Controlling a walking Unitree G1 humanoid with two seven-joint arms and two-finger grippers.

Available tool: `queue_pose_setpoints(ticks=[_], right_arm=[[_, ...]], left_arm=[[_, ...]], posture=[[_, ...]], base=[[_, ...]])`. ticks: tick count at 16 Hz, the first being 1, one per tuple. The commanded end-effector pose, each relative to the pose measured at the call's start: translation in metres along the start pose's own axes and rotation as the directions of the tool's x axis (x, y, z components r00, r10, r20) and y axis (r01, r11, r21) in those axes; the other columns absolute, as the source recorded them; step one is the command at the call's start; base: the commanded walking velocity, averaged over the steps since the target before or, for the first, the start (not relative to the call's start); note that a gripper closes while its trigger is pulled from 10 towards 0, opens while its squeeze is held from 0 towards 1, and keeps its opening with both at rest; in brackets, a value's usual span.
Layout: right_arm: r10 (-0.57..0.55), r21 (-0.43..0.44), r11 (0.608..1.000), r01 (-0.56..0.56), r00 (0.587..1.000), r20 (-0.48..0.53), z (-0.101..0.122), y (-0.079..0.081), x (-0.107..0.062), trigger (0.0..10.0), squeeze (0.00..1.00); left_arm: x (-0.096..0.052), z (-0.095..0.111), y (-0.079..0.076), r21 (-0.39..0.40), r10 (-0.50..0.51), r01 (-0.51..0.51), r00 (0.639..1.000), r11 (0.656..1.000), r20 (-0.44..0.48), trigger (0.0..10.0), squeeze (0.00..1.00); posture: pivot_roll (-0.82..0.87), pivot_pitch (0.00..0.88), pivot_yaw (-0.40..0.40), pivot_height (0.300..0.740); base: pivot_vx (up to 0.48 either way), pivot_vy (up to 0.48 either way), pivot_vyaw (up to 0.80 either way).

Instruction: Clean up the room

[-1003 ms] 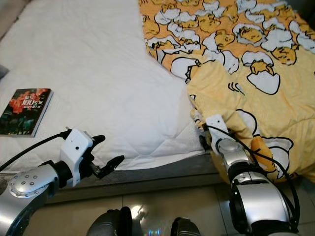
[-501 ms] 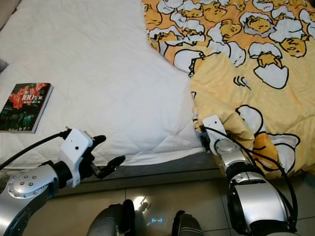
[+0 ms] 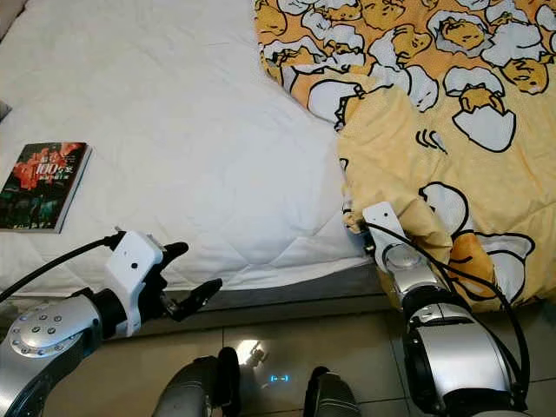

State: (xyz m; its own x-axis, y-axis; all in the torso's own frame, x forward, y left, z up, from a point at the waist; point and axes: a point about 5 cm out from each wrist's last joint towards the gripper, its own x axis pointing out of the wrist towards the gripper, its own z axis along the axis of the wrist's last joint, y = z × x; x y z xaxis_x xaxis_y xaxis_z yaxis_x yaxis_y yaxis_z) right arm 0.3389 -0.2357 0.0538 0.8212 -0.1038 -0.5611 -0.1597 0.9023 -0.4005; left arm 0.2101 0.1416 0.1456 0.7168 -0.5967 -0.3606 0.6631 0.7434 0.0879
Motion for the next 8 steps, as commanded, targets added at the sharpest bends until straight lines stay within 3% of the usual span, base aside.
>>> queue_pose_setpoints(ticks=[1,8], right_arm=[[0.010,0.010,1.000,-0.009,0.999,-0.040,-0.0101,0.0028,-0.0005,0.0,0.00],[0.016,0.025,1.000,-0.015,0.999,-0.035,-0.0104,0.0043,-0.0004,0.0,0.00]], left_arm=[[-0.0019,0.0003,0.0008,0.004,0.009,-0.009,1.000,1.000,-0.006,10.0,1.00],[-0.0010,-0.0003,-0.0028,0.007,-0.017,0.017,1.000,1.000,-0.004,10.0,1.00]], posture=[[0.18,0.272,0.068,0.740],[0.17,0.259,0.064,0.740]], base=[[0.000,0.000,0.00],[0.000,0.000,0.00]])
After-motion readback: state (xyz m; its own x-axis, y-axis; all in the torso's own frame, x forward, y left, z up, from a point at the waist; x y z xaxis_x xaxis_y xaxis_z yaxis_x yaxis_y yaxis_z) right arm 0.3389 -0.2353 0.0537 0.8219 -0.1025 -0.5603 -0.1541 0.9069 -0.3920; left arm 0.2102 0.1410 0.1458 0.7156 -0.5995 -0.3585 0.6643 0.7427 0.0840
